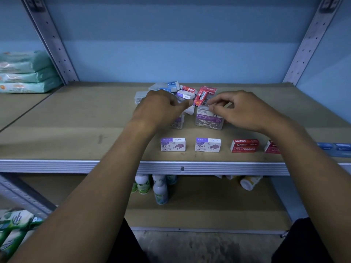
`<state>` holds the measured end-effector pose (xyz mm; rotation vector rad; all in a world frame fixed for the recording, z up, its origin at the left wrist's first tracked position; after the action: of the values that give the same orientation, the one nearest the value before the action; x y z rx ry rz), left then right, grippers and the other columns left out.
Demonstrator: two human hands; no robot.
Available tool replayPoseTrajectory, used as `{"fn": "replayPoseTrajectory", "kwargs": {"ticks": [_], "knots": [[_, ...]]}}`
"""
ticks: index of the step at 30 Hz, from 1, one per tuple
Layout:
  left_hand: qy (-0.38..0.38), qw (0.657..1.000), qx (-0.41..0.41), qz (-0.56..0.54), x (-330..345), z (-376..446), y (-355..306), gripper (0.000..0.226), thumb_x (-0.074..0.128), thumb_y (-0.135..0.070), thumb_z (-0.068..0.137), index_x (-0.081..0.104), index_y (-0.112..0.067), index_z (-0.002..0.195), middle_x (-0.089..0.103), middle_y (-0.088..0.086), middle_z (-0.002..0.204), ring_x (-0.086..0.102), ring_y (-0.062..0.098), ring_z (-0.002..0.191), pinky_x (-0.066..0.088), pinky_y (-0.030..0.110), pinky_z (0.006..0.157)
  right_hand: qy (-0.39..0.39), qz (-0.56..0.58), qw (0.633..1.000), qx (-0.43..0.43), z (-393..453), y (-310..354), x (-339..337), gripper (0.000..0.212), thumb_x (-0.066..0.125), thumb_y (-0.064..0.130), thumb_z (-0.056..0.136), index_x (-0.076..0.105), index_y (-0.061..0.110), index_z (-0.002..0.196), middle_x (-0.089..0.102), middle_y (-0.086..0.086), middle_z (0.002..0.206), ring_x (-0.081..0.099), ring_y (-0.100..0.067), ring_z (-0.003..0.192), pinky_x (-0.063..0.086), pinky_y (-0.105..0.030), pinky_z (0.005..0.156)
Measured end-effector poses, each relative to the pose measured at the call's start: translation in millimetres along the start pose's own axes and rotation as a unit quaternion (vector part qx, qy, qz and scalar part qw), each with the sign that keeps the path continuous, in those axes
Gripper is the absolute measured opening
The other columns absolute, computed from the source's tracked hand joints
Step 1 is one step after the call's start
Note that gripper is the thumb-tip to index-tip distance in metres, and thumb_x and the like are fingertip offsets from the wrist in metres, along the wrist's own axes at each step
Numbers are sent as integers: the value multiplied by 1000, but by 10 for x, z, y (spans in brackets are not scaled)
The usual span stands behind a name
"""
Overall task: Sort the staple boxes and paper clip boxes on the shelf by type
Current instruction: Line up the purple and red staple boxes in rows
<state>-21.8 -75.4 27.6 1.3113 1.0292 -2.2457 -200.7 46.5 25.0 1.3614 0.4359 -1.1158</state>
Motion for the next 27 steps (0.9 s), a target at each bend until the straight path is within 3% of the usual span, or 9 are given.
{"fn": "replayPoseTrajectory", "kwargs": {"ticks": [4,10,18,22,27], "knots": [[-11,998,3,-60,-63,-36,28,46,65,-66,79,73,-20,76,69,-7,85,63,8,82,53,33,73,10,-22,1000,-10,-11,40,9,30,72,46,87,71,38,115,65,25,96,60,12,83,39,-5,64],[41,997,40,-53,-131,-78,130,35,77,-59,70,75,-30,90,67,-18,90,58,-1,86,36,8,64,13,-34,999,-10,-16,52,16,30,75,33,86,72,37,116,63,27,94,59,13,77,37,-1,64],[51,994,61,-69,-303,-158,309,32,83,-35,74,77,-29,105,73,-9,103,60,-1,87,45,12,76,15,-30,999,-28,-15,139,64,28,77,30,86,72,39,112,62,28,93,53,27,75,34,4,58],[43,995,62,-70,-445,-260,426,31,83,-31,75,77,-27,106,72,-12,100,52,-24,70,36,-3,65,19,-23,998,-47,17,274,171,28,78,30,85,74,36,112,65,26,97,55,25,77,34,5,62],[31,997,47,-56,-677,-428,604,29,80,-30,79,76,-30,108,72,-13,101,56,-17,72,38,0,65,32,-17,996,-78,37,505,308,27,77,33,85,73,39,111,67,22,97,56,22,80,38,-1,66]]}}
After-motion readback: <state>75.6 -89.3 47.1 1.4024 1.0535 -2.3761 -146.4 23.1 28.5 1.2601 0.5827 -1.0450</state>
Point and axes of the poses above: each hand's wrist, its own z-axis towards the middle knuckle, its own x-axis out of the palm, y = z × x, the point moved 6 cm from there along z, towards the middle knuckle
